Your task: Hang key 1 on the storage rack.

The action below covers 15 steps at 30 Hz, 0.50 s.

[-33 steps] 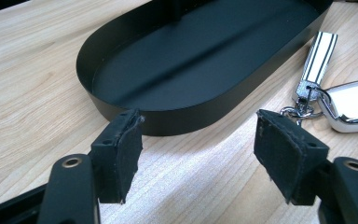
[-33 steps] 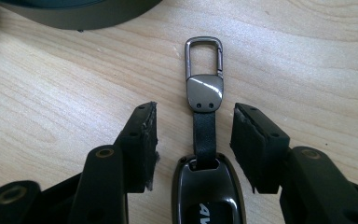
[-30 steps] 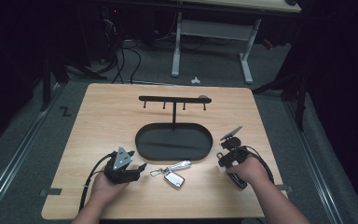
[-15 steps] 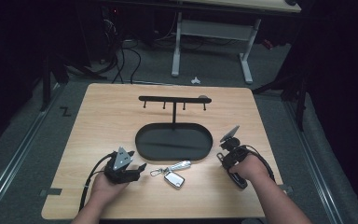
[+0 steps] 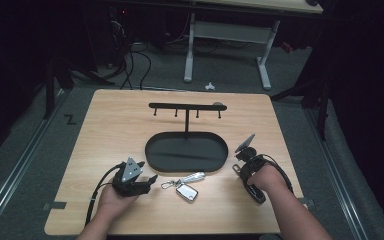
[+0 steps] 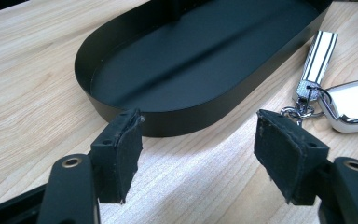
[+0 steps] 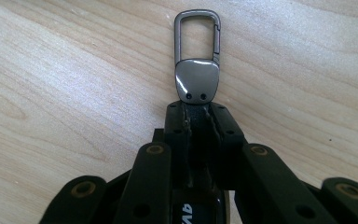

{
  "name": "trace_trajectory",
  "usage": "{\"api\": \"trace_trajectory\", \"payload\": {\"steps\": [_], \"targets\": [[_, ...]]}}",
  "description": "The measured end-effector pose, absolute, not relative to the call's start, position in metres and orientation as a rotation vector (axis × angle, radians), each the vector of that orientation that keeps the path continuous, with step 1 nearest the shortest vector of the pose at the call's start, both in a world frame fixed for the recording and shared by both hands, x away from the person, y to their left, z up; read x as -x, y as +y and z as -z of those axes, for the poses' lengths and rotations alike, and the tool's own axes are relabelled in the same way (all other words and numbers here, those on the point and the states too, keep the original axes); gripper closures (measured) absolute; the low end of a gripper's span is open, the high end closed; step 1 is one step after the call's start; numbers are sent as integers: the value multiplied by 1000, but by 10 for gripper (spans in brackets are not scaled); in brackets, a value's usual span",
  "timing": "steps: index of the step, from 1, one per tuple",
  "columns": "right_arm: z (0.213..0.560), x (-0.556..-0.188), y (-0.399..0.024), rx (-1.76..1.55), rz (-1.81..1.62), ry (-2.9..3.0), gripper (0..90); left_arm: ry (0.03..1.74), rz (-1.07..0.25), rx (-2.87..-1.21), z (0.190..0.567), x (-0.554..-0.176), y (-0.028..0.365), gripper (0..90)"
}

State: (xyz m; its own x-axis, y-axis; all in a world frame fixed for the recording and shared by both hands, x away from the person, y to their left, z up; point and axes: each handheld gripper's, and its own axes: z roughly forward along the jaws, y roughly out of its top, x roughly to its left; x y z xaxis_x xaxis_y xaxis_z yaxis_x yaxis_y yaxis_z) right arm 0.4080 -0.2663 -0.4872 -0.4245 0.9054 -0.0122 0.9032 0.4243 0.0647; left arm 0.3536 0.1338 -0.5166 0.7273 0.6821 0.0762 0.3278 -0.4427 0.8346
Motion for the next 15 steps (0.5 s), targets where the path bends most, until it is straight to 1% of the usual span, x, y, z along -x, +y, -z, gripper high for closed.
{"api": "trace_trajectory", "payload": {"steps": [15], "targets": [[487, -406, -268, -1637, -109, 2618, 808, 750, -507, -2065, 518, -353, 131, 328]]}}
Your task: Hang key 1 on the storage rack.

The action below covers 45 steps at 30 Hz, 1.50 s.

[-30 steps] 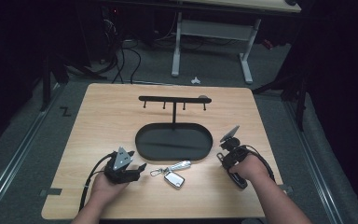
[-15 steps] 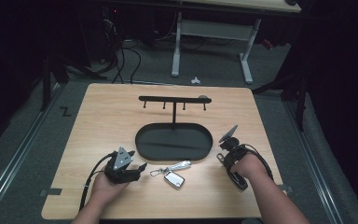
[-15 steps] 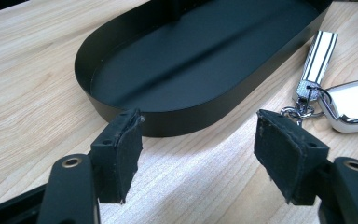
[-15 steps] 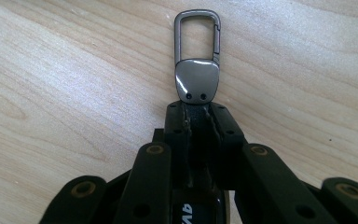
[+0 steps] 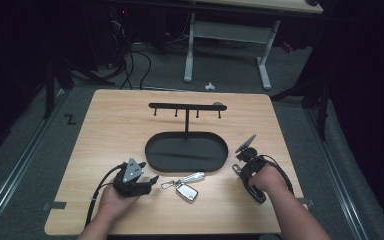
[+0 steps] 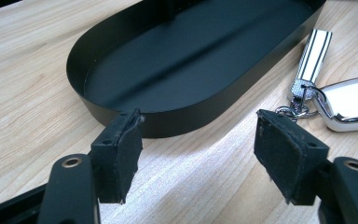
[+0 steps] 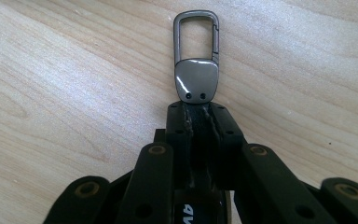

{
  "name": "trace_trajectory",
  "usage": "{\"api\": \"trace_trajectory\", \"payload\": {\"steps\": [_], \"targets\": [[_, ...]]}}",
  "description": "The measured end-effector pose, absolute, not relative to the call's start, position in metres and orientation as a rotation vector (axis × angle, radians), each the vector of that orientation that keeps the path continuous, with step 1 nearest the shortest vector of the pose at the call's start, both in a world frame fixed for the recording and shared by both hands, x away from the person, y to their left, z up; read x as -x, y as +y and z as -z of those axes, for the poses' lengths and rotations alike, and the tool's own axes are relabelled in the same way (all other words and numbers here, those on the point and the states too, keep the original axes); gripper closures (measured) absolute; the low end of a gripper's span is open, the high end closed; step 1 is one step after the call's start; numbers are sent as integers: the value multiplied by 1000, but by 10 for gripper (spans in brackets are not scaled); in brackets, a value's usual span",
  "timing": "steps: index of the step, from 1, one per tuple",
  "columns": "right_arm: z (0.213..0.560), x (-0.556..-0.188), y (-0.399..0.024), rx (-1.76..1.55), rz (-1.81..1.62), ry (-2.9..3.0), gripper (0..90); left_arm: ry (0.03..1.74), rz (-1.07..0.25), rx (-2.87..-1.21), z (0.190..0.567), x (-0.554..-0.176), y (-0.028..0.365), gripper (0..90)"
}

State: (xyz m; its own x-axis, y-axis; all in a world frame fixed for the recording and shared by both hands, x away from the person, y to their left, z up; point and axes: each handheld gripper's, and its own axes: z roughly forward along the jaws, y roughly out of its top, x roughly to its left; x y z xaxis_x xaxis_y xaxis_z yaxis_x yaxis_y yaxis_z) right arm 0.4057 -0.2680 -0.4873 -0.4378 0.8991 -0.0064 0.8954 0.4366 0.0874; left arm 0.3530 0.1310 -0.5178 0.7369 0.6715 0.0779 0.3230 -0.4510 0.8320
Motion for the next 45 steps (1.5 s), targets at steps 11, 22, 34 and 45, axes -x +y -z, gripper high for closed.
{"api": "trace_trajectory", "payload": {"steps": [11, 22, 34, 45], "targets": [[471, -398, -277, -1692, -191, 2602, 806, 753, -510, -2063, 518, -353, 133, 328], [438, -385, -287, -1647, -259, 2573, 806, 746, -511, -2069, 517, -352, 132, 328], [405, -381, -293, -1651, -312, 2531, 807, 745, -509, -2069, 517, -352, 132, 328], [386, -388, -283, -1614, -321, 2507, 807, 743, -508, -2071, 517, -352, 132, 328]]}}
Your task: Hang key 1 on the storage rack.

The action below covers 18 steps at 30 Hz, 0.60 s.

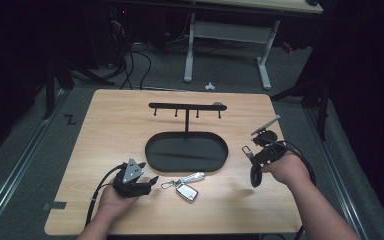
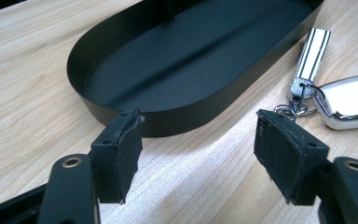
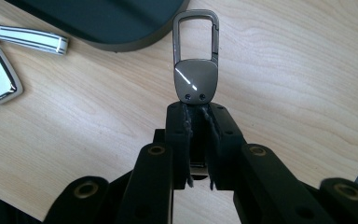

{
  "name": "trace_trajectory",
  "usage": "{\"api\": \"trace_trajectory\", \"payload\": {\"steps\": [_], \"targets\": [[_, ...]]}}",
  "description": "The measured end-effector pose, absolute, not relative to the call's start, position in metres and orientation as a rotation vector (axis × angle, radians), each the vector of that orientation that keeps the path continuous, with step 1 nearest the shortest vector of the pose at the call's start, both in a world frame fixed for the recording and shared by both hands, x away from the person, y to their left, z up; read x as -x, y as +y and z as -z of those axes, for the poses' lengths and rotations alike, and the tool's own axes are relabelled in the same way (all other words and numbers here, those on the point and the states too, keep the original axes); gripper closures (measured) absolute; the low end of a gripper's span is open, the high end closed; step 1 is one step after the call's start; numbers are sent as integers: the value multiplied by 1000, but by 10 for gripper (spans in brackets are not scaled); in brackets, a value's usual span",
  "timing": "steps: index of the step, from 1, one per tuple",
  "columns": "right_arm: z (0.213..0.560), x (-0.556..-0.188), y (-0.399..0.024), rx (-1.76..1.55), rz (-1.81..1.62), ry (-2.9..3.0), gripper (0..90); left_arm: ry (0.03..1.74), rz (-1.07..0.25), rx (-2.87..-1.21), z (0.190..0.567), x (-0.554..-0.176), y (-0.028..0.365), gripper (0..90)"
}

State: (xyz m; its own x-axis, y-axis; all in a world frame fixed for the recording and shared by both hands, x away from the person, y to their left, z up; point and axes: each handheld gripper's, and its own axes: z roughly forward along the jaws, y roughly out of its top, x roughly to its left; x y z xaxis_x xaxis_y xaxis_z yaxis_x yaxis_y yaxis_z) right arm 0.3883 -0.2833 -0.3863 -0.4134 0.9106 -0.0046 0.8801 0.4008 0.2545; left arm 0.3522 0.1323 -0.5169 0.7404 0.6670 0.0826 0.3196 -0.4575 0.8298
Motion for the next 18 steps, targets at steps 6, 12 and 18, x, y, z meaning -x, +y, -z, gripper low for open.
{"api": "trace_trajectory", "payload": {"steps": [6, 12, 18], "targets": [[381, -393, -277, -1599, -333, 2510, 807, 742, -508, -2073, 517, -352, 133, 328], [376, -398, -270, -1588, -337, 2509, 807, 743, -509, -2070, 517, -352, 133, 328], [373, -404, -264, -1575, -341, 2518, 807, 740, -505, -2075, 517, -353, 132, 328]]}}
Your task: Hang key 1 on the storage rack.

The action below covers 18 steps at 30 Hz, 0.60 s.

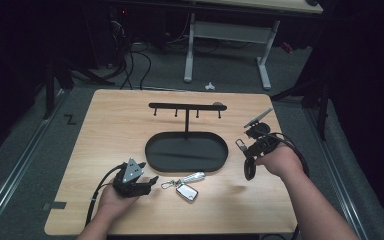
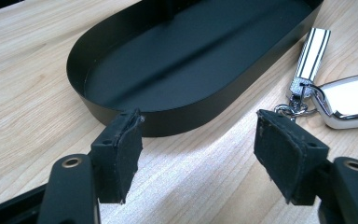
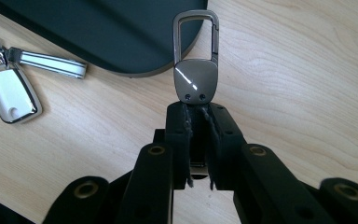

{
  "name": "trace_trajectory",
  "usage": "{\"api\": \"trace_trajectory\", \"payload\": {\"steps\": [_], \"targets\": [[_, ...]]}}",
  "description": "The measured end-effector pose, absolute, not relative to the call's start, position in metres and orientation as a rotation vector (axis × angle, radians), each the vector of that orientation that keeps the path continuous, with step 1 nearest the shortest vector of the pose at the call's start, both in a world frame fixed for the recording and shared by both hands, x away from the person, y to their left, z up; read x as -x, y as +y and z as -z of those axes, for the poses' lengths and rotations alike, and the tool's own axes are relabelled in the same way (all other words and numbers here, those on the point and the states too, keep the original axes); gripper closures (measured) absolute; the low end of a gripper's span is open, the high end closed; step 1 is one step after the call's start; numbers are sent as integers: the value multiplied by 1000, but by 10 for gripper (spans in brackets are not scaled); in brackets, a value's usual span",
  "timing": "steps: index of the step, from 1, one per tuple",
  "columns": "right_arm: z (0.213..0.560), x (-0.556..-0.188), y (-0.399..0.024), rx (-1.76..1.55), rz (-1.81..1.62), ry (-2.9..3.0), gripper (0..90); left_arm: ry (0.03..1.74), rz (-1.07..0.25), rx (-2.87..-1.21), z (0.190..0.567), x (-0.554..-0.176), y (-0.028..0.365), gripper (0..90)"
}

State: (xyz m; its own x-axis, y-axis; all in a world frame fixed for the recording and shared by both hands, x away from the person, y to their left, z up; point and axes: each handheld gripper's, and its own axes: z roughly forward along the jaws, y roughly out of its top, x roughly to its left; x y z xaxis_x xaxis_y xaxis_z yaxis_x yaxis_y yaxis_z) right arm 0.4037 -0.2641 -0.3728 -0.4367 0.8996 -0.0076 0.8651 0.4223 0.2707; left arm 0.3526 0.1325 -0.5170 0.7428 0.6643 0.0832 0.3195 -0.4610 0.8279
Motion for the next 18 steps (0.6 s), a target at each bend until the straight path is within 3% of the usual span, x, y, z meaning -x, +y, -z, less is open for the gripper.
{"api": "trace_trajectory", "payload": {"steps": [18], "targets": [[356, -419, -243, -1531, -375, 2539, 807, 741, -508, -2071, 517, -353, 133, 328]]}}
